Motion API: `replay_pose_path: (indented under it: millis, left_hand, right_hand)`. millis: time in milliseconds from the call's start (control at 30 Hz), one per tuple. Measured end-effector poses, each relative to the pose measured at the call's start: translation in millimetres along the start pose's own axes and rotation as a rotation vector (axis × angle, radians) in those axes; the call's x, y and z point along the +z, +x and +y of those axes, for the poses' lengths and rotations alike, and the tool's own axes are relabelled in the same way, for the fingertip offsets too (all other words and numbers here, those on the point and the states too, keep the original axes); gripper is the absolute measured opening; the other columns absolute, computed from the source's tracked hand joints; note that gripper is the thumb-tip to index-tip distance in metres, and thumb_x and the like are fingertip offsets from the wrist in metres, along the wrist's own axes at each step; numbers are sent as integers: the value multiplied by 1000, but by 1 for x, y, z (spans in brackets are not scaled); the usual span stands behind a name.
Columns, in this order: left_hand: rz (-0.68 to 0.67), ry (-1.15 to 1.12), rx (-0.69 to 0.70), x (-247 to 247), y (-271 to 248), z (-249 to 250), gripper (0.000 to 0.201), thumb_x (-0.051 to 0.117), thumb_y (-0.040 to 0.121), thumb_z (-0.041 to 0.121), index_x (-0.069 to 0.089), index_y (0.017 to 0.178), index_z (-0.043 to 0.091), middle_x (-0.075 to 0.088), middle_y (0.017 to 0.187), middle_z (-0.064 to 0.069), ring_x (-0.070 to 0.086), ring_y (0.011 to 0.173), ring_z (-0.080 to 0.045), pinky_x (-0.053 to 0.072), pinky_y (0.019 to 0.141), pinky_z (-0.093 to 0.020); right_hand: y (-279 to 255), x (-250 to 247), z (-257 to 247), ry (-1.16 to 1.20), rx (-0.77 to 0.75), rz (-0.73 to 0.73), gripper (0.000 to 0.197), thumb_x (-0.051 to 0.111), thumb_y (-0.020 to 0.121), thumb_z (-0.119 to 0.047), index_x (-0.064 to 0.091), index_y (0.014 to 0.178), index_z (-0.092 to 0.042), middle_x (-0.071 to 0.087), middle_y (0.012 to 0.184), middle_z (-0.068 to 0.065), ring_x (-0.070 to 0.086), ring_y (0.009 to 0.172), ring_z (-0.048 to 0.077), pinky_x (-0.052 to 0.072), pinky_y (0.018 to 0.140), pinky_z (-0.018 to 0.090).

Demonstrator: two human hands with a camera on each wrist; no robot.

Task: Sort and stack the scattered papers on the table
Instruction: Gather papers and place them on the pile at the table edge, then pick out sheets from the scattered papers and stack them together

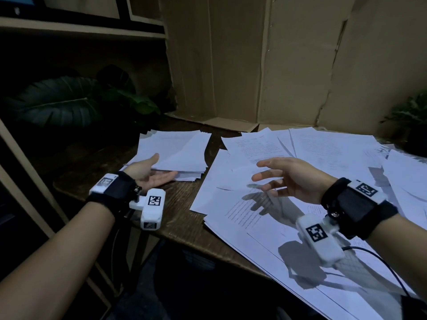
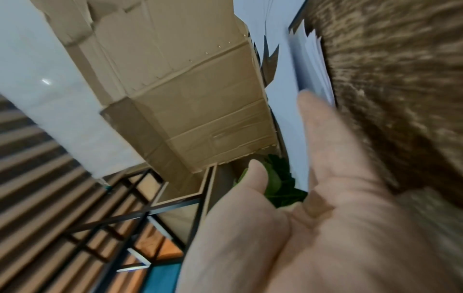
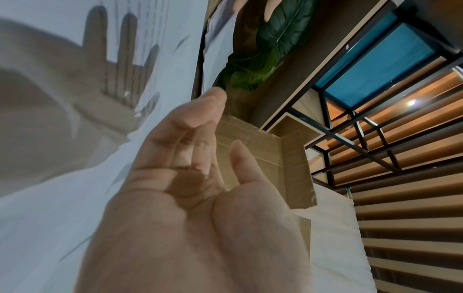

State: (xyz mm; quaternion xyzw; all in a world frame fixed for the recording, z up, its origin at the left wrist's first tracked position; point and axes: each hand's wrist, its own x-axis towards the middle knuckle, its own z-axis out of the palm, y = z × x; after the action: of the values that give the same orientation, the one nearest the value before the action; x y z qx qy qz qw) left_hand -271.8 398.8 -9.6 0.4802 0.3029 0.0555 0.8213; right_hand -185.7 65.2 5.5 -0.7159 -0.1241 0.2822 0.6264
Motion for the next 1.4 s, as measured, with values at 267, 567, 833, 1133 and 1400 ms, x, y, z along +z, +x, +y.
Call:
replay_pose_path:
  millis: [267, 567, 833, 1133, 1400]
  left_hand:
    - [-41, 723, 210, 23, -66, -51, 25, 49, 101, 37, 55, 102, 13, 75, 98, -12, 71, 95, -31, 52, 79, -37]
    - [46, 1129, 517, 60, -74, -102, 42, 64, 93, 30, 51, 132, 19, 52, 136, -6, 53, 110, -14, 45, 96, -34]
    - [-327, 1256, 733, 79, -73, -143, 38, 62, 94, 27, 52, 131, 24, 53, 130, 12, 50, 120, 0, 38, 90, -4]
    - [-222, 1050, 795, 76, -65, -158, 20, 62, 94, 21, 60, 113, 28, 64, 113, 17, 52, 103, 25, 41, 80, 2]
    - [-306, 782, 601, 96, -88, -117, 38, 56, 87, 62, 61, 112, 34, 68, 114, 7, 64, 107, -4, 49, 96, -30]
  right_hand:
    - [-22, -72, 5, 35, 165, 188, 28, 57, 99, -20, 60, 121, -4, 72, 115, 20, 72, 87, 31, 63, 70, 38]
    - [-45, -132, 22, -289, 291, 493, 33, 65, 93, -30, 66, 117, -7, 56, 128, 14, 56, 100, 28, 50, 88, 43]
    - [-59, -151, 26, -1065, 300, 116, 70, 82, 81, -28, 46, 141, -26, 51, 140, -7, 51, 120, 13, 46, 100, 33]
    - [-38, -137, 25, -1338, 130, 142, 23, 77, 87, -26, 58, 98, -21, 54, 97, -4, 53, 89, 18, 39, 66, 23]
    - [-42, -75, -9, -1385, -384, 68, 17, 61, 98, -13, 70, 109, -23, 63, 101, -9, 55, 96, 15, 37, 84, 31]
